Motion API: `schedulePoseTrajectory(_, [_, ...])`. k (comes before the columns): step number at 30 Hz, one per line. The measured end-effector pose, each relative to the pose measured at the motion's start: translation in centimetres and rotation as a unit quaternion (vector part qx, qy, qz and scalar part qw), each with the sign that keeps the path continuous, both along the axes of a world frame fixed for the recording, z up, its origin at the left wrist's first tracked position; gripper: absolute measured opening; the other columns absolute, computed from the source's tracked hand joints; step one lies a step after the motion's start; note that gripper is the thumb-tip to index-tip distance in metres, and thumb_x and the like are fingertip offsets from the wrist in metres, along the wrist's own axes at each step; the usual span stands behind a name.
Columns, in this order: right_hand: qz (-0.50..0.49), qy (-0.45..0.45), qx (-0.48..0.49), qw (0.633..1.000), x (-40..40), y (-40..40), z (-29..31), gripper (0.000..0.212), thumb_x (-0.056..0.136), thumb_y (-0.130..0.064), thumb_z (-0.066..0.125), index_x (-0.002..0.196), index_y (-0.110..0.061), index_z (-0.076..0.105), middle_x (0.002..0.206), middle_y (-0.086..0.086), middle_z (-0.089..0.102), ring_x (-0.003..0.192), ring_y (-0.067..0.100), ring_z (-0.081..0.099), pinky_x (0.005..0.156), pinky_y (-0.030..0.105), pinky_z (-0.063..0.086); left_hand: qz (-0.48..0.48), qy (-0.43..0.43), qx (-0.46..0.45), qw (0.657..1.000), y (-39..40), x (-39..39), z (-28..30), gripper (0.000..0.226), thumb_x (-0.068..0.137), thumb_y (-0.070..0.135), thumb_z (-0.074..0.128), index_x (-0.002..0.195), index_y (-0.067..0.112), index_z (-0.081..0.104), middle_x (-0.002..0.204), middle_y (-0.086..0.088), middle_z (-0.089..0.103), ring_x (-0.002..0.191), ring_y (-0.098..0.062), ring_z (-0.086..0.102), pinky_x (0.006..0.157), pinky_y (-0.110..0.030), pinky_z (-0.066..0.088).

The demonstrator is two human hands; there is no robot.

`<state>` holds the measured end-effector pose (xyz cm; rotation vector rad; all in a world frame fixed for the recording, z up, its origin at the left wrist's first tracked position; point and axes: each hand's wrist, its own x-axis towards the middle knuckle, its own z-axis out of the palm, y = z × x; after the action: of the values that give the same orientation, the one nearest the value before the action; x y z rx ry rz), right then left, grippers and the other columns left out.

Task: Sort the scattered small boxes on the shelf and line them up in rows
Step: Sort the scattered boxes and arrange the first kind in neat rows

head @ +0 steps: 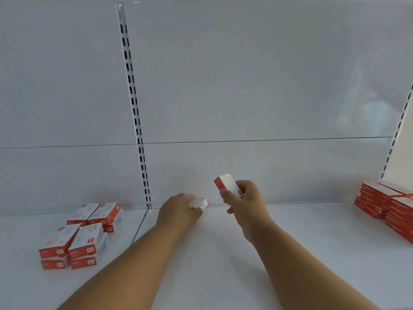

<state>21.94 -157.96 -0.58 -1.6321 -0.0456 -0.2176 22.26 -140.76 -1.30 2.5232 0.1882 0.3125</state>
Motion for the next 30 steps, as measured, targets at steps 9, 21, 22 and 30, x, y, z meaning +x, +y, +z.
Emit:
schedulePoseTrajectory(9, [0.044, 0.049, 0.147, 0.987, 0.9, 0.0, 0.4, 0.042, 0.074, -0.048, 0.062, 0.097, -0.014, 0.068, 0.068, 0.005, 0.069, 0.064, 0.021, 0.057, 0.067, 0.034, 0.046, -0.118, 0.031, -0.699, 0.705, 0.4, -2.7, 1.1, 0.032, 0.1, 0.021, 0.041, 0.12, 0.013, 0.065, 0.104, -0.023, 0.073, 0.075, -0.027, 0.069, 0.062, -0.033, 0.056])
schedulePoseTrajectory(21, [0.146, 0.049, 0.242, 0.958, -0.1, -0.2, 0.3, 0.032, 0.087, 0.004, 0.067, 0.09, -0.014, 0.039, 0.098, 0.018, 0.065, 0.077, 0.03, 0.068, 0.066, 0.034, 0.054, -0.084, -0.023, -0.508, 0.857, 0.1, -2.7, 0.7, 0.021, 0.093, 0.008, 0.054, 0.103, 0.016, 0.072, 0.088, -0.003, 0.076, 0.075, -0.017, 0.067, 0.059, -0.03, 0.049])
schedulePoseTrajectory(22, [0.145, 0.054, 0.269, 0.951, -0.1, -0.3, 0.3, 0.027, 0.09, 0.003, 0.063, 0.087, -0.013, 0.041, 0.095, 0.017, 0.066, 0.079, 0.031, 0.068, 0.069, 0.036, 0.056, -0.08, -0.033, -0.492, 0.866, 0.1, -2.9, 1.1, 0.02, 0.091, 0.006, 0.056, 0.102, 0.016, 0.071, 0.091, -0.003, 0.076, 0.077, -0.017, 0.068, 0.062, -0.031, 0.05])
schedulePoseTrajectory(30, [0.123, 0.018, 0.163, 0.979, -1.6, 5.1, 5.0, 0.022, 0.083, -0.002, 0.071, 0.072, -0.012, 0.055, 0.079, 0.013, 0.066, 0.07, 0.026, 0.064, 0.063, 0.033, 0.049, -0.08, -0.089, -0.404, 0.907, 7.3, -6.4, 6.3, 0.017, 0.088, 0.004, 0.068, 0.101, 0.014, 0.071, 0.091, -0.002, 0.078, 0.081, -0.022, 0.075, 0.067, -0.03, 0.06])
